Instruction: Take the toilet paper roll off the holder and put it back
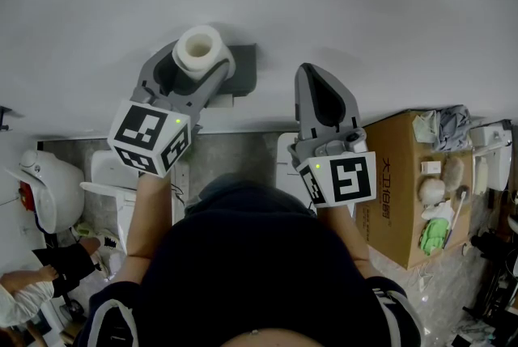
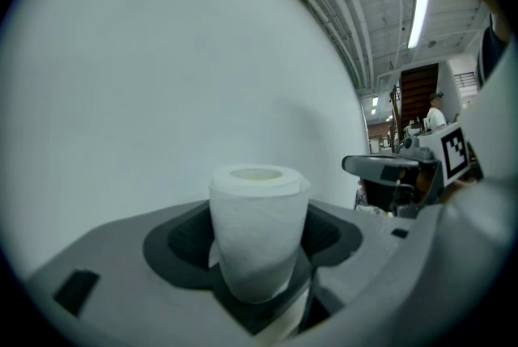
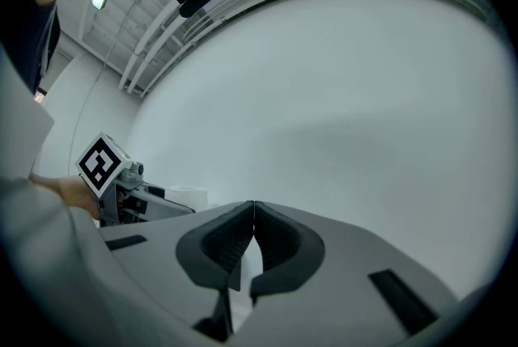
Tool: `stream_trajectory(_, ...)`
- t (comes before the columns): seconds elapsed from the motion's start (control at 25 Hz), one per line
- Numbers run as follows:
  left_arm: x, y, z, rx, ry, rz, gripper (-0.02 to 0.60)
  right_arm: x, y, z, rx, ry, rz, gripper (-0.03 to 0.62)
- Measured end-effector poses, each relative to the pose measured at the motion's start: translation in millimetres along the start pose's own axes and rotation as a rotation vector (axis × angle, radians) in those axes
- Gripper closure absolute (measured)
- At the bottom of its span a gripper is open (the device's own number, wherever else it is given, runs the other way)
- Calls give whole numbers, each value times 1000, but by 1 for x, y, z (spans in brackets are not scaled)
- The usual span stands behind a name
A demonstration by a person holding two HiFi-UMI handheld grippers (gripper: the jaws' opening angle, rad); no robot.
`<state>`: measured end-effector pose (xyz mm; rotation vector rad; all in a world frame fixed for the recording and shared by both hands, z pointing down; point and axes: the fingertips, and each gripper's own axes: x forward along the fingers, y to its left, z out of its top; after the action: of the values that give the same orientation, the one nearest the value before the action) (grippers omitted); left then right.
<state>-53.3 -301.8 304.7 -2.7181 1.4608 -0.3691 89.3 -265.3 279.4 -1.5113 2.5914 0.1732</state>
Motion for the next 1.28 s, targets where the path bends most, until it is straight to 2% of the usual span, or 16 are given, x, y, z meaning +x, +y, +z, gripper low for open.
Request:
stream_trajectory(0.32,3,-5,-1,47,13,2,272,-2,-1,2,-1,-3,-7,579)
stream_trajectory(0.56,-3,1,2,1,-33,12,255,-5,2,3,-3,-8,-13,579)
stream_trajectory(0.76,-4,2,7,-7,-54,21,232,-7,-1,3,0,-9,-17,579)
stream_trajectory(0.92,-9,2,18,-12,-103,19,230,-8,-3,4,0,-9,-21,579)
stream_trajectory(1.28,-27,3,32,-34,-156,31,232,-9,5,4,-10,-5,-16,579)
